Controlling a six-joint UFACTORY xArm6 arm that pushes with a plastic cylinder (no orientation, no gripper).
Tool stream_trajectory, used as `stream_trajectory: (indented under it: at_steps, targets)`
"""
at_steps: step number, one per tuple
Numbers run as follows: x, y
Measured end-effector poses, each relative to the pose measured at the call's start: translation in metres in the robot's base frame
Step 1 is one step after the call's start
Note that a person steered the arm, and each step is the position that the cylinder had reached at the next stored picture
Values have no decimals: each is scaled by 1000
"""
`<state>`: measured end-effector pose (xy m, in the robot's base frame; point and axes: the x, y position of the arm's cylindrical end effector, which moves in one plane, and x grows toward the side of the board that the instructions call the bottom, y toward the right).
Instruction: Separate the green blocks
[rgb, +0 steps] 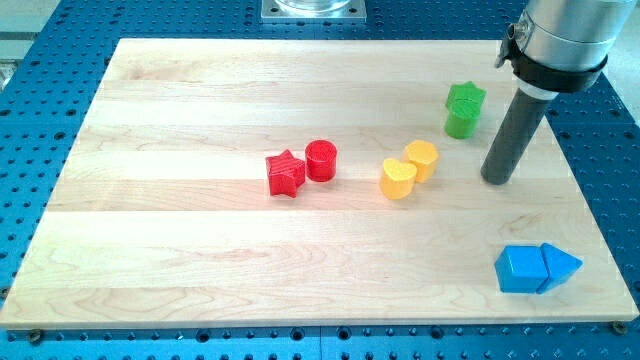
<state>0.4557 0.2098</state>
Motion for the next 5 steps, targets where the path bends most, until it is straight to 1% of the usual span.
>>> stream_trajectory:
  at_steps: [2, 3, 5]
  targets:
    - [0, 0]
    - [11, 2]
    - [7, 2]
